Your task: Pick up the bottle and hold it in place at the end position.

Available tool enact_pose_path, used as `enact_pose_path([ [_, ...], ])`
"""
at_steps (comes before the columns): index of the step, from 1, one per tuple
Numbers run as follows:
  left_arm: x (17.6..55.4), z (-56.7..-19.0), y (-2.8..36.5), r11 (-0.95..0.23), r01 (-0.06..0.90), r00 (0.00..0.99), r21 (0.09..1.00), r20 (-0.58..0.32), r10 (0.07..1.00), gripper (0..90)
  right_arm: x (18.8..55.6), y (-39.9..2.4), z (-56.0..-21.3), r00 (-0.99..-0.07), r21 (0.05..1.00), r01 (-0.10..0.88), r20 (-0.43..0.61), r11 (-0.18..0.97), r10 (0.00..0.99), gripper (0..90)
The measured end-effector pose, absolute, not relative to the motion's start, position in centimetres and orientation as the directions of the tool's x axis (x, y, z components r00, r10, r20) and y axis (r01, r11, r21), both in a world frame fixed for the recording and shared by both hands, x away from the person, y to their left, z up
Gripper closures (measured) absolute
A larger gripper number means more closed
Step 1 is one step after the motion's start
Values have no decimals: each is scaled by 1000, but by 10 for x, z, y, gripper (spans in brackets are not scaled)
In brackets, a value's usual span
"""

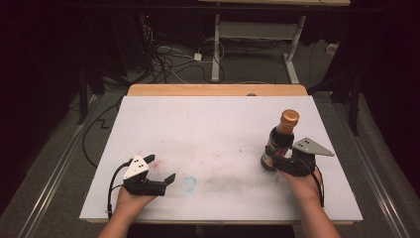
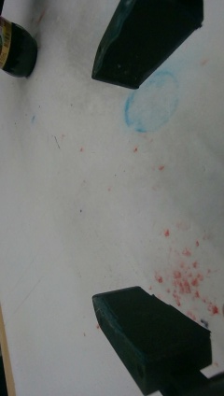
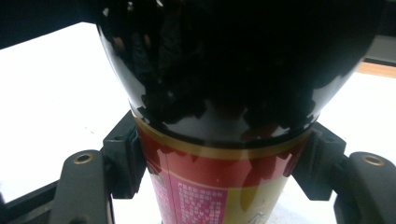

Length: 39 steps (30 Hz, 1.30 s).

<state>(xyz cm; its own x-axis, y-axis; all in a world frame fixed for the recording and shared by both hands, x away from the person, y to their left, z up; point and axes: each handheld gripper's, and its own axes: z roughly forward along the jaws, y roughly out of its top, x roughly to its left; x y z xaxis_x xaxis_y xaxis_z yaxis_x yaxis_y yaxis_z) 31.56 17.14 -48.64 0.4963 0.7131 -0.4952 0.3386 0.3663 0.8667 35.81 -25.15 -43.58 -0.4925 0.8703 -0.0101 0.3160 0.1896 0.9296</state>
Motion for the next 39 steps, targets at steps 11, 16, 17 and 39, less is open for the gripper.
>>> enact_pose_path([
  [11, 318, -491, 176, 371, 342, 511, 864, -502, 698, 0, 363, -229, -427, -520, 933, 291, -31, 211, 854, 324],
  [16, 319, -492, 175, 372, 344, 509, 862, -504, 697, 0, 368, -217, -427, -542, 936, 280, -30, 215, 840, 324],
  [17, 319, -492, 176, 378, 345, 504, 859, -509, 698, 0, 369, -214, -427, -546, 935, 284, -26, 214, 838, 324],
  [39, 318, -492, 176, 373, 350, 517, 859, -509, 688, 0, 405, -141, -427, -647, 933, 260, -24, 250, 762, 320],
])
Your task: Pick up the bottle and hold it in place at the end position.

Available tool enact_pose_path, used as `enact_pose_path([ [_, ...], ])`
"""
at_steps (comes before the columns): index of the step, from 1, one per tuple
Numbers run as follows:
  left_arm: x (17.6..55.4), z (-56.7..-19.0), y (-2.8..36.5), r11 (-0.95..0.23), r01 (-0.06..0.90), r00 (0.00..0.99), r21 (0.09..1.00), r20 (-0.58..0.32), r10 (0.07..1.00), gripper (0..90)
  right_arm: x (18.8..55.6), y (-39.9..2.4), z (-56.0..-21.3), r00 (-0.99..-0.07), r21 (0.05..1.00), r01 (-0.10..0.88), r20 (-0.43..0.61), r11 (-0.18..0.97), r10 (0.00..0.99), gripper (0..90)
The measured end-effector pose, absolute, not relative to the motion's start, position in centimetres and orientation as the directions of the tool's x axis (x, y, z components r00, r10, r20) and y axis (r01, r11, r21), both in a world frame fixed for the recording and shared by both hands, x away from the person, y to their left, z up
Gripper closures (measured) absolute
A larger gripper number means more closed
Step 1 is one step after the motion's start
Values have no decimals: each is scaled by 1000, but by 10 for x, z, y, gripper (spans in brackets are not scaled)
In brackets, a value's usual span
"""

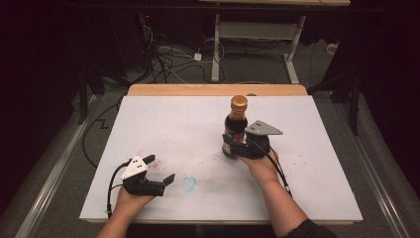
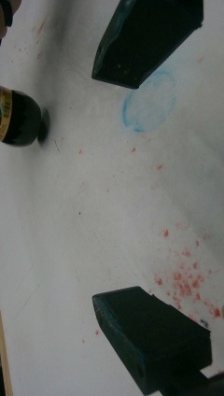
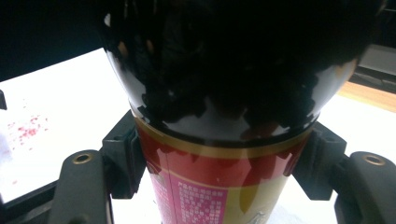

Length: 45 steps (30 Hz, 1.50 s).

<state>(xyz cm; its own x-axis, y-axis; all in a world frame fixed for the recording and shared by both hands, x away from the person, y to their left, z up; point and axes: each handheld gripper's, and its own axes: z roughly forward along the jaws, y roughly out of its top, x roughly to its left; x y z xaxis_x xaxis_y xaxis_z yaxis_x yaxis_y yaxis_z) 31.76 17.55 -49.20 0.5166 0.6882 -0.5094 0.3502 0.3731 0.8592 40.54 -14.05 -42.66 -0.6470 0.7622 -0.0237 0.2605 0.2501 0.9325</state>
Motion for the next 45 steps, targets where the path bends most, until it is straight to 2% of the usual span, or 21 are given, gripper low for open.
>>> enact_pose_path([
  [13, 317, -492, 176, 374, 350, 521, 859, -510, 684, 0, 429, -111, -432, -689, 924, 253, -35, 286, 724, 319],
  [22, 317, -492, 175, 371, 350, 524, 860, -508, 683, 0, 430, -108, -439, -695, 920, 250, -48, 303, 718, 314],
  [30, 316, -493, 175, 360, 353, 527, 864, -501, 686, 0, 427, -112, -446, -691, 937, 221, -45, 270, 722, 308],
  [39, 316, -493, 174, 358, 350, 529, 866, -498, 687, 0, 428, -112, -445, -689, 934, 237, -32, 266, 724, 296],
  [41, 316, -493, 174, 360, 349, 527, 866, -498, 688, 0, 428, -113, -444, -691, 934, 244, -21, 261, 723, 282],
  [45, 317, -492, 174, 356, 355, 527, 865, -499, 688, 0, 426, -116, -443, -683, 931, 266, -1, 250, 731, 160],
])
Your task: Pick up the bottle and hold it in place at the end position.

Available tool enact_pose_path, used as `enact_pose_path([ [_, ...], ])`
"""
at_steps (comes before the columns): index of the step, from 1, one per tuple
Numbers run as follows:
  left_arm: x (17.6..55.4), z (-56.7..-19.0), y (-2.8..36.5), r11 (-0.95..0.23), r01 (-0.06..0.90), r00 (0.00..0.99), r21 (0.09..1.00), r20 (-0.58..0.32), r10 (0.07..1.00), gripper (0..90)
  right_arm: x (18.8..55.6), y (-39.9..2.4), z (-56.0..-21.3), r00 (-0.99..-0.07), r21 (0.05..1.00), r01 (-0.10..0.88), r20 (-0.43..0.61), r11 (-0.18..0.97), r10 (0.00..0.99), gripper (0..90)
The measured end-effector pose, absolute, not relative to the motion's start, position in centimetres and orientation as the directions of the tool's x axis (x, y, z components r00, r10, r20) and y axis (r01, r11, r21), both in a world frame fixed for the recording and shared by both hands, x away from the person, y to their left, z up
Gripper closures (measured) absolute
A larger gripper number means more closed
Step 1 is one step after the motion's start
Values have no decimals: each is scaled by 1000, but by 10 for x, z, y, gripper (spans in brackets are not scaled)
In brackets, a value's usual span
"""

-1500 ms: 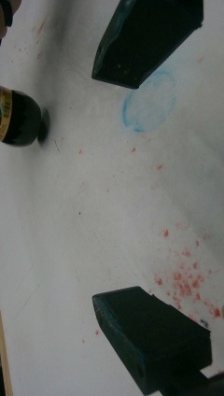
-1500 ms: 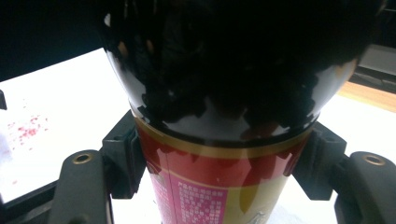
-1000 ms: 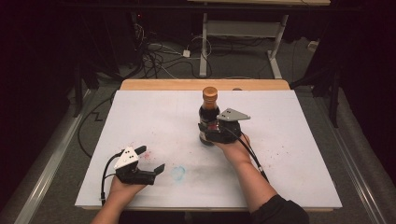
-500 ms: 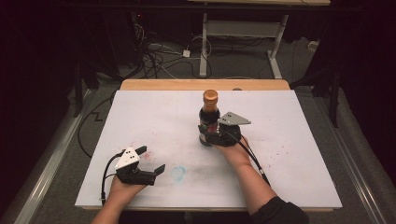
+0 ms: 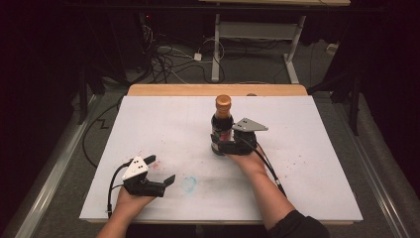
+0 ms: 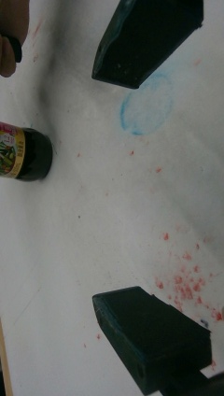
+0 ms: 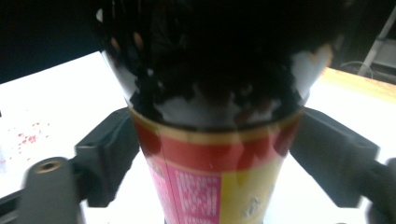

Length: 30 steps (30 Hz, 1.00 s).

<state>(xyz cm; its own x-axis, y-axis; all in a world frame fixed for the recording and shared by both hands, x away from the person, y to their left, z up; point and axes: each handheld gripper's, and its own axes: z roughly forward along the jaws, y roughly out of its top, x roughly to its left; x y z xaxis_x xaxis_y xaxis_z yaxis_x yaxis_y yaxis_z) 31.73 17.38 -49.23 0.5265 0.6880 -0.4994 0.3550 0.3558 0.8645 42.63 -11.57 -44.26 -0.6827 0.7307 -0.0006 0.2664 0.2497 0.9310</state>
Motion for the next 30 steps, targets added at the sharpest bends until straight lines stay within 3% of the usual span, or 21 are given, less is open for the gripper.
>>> enact_pose_path([
  [11, 322, -488, 170, 352, 348, 532, 869, -492, 689, 0, 404, -136, -430, -686, 941, 239, -10, 238, 727, 122],
  [19, 329, -481, 160, 382, 385, 524, 840, -540, 659, 0, 392, -152, -429, -676, 943, 244, -2, 226, 737, 133],
  [24, 337, -474, 152, 381, 378, 527, 844, -534, 661, 0, 387, -161, -430, -667, 944, 248, 4, 217, 745, 188],
  [27, 341, -471, 147, 377, 379, 529, 845, -532, 661, 0, 384, -167, -430, -667, 946, 249, 11, 209, 745, 271],
  [29, 344, -469, 143, 374, 389, 533, 842, -537, 653, 0, 383, -171, -429, -664, 945, 252, 14, 206, 748, 349],
  [30, 345, -468, 141, 370, 388, 538, 844, -533, 653, 0, 382, -175, -427, -665, 948, 245, 13, 202, 747, 439],
])
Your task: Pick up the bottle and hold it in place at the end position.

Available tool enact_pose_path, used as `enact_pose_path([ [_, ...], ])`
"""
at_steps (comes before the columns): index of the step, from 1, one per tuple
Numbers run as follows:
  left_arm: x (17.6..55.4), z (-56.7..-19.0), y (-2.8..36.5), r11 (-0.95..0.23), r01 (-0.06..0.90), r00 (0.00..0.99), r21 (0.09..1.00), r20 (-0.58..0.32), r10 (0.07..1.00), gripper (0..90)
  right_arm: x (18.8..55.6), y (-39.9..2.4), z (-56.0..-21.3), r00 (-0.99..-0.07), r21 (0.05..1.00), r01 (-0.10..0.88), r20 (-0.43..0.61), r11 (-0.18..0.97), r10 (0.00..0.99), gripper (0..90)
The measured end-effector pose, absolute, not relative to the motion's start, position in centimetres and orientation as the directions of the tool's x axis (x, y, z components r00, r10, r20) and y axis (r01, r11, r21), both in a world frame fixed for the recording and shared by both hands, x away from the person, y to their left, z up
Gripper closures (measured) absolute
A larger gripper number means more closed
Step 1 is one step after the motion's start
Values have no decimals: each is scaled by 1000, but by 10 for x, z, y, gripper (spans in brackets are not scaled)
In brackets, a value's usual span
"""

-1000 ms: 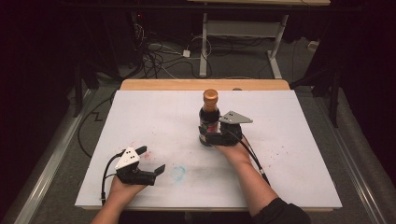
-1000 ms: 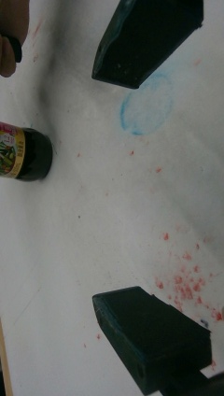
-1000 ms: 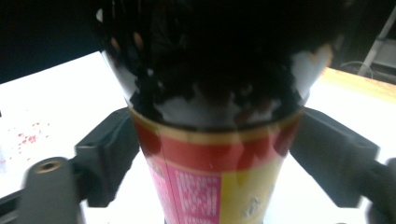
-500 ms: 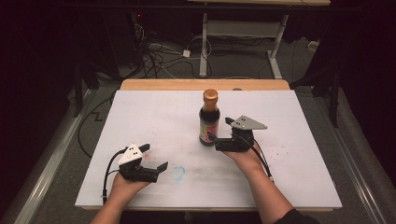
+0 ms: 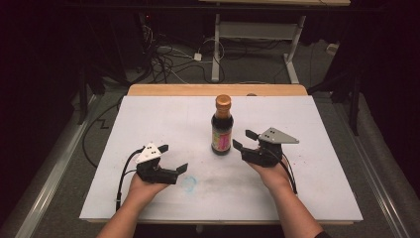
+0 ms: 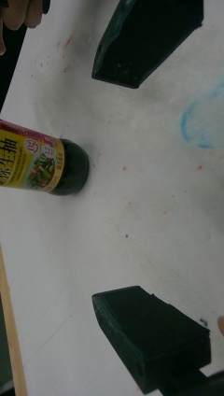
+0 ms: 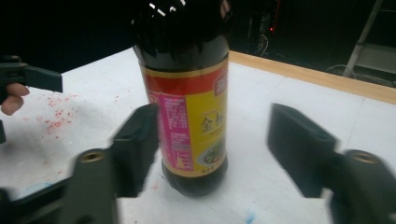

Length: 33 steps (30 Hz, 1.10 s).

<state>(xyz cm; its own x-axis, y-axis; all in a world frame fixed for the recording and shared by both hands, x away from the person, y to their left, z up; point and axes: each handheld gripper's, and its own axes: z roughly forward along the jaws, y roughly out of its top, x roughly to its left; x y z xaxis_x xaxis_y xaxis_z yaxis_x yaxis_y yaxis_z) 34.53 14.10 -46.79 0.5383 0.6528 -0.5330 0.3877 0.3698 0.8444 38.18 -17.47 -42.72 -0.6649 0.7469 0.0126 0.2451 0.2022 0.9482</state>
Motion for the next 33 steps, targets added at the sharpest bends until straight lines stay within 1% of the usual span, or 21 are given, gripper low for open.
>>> enact_pose_path([
  [1, 347, -467, 139, 366, 384, 542, 848, -528, 654, 0, 382, -175, -427, -665, 948, 245, 13, 202, 747, 439],
  [2, 348, -466, 137, 364, 383, 546, 849, -526, 653, 0, 381, -176, -427, -663, 949, 245, 13, 200, 749, 460],
  [7, 356, -466, 129, 353, 383, 554, 854, -518, 652, 0, 380, -179, -424, -663, 950, 242, 15, 195, 748, 604],
  [10, 360, -469, 124, 347, 409, 556, 844, -533, 638, 0, 380, -179, -424, -663, 952, 233, 5, 200, 749, 686],
  [11, 361, -470, 123, 340, 404, 557, 849, -523, 645, 0, 379, -179, -424, -665, 953, 230, 5, 199, 747, 707],
  [16, 366, -468, 118, 349, 388, 555, 853, -519, 650, 0, 379, -177, -425, -672, 945, 231, -19, 233, 740, 764],
  [20, 369, -462, 116, 355, 382, 563, 853, -520, 643, 0, 380, -178, -424, -668, 944, 230, -24, 238, 743, 778],
  [23, 373, -460, 114, 364, 395, 564, 843, -535, 629, 0, 380, -179, -423, -667, 943, 233, -22, 236, 745, 798],
  [27, 377, -460, 110, 368, 394, 560, 842, -538, 630, 0, 380, -180, -422, -662, 943, 245, -6, 223, 749, 825],
  [28, 378, -460, 109, 374, 400, 560, 837, -546, 622, 0, 380, -180, -422, -662, 944, 243, -7, 224, 749, 845],
  [29, 379, -460, 109, 377, 404, 561, 834, -551, 618, 0, 379, -180, -422, -663, 945, 237, -11, 224, 749, 893],
  [33, 385, -459, 105, 381, 404, 561, 831, -555, 615, 0, 379, -179, -420, -678, 948, 219, -22, 231, 735, 900],
])
